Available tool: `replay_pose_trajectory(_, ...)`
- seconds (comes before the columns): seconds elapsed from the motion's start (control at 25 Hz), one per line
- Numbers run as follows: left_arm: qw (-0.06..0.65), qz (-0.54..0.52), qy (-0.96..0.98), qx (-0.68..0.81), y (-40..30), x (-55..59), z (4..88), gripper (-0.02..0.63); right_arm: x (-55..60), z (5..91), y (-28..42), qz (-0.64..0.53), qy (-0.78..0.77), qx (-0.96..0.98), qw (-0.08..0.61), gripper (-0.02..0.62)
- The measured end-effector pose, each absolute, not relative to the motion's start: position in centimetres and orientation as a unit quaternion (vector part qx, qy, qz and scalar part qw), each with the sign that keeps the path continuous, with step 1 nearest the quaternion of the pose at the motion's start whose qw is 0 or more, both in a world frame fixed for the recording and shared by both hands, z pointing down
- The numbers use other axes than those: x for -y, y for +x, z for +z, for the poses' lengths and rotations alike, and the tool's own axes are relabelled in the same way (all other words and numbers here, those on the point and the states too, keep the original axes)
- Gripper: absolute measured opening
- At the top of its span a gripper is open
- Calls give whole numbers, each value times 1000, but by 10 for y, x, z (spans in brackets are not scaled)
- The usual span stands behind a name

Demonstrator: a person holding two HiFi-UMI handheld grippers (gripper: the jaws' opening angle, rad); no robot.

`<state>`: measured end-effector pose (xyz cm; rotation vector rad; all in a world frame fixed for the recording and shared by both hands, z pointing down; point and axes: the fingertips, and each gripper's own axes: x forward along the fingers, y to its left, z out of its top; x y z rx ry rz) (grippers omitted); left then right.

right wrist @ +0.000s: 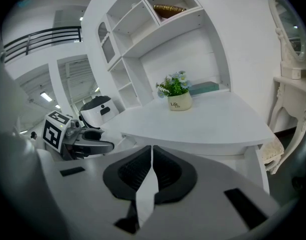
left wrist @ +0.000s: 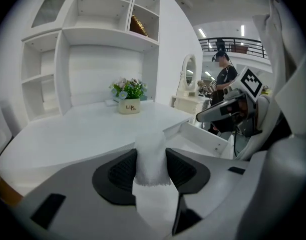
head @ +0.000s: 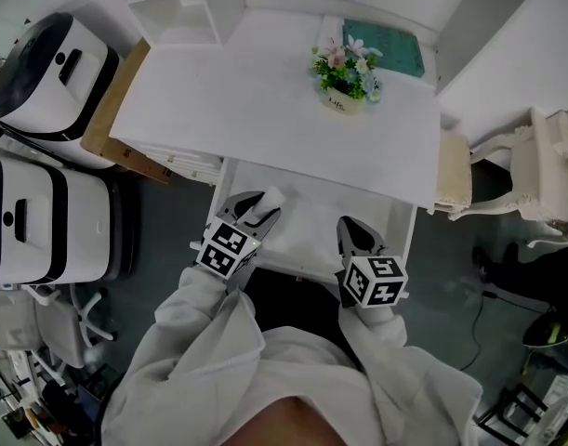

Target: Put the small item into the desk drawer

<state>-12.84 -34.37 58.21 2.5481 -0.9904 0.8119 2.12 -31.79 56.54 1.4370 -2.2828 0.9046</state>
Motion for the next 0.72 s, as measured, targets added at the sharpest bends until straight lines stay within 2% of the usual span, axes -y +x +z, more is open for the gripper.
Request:
replay_pose_trajectory(0.24, 161, 341, 877, 298, -119, 350, 631, 190, 326, 568, 33, 318, 512, 783, 152, 37)
replay_pose_trajectory(0.4, 198, 367, 861, 292, -114, 361, 659, 192, 329, 575, 37, 326, 512, 779, 159, 37)
replay_pose_trajectory(0.72, 205, 432, 828, 292, -130, 378, 706, 191, 331, 584, 36, 344, 513, 769, 164, 37)
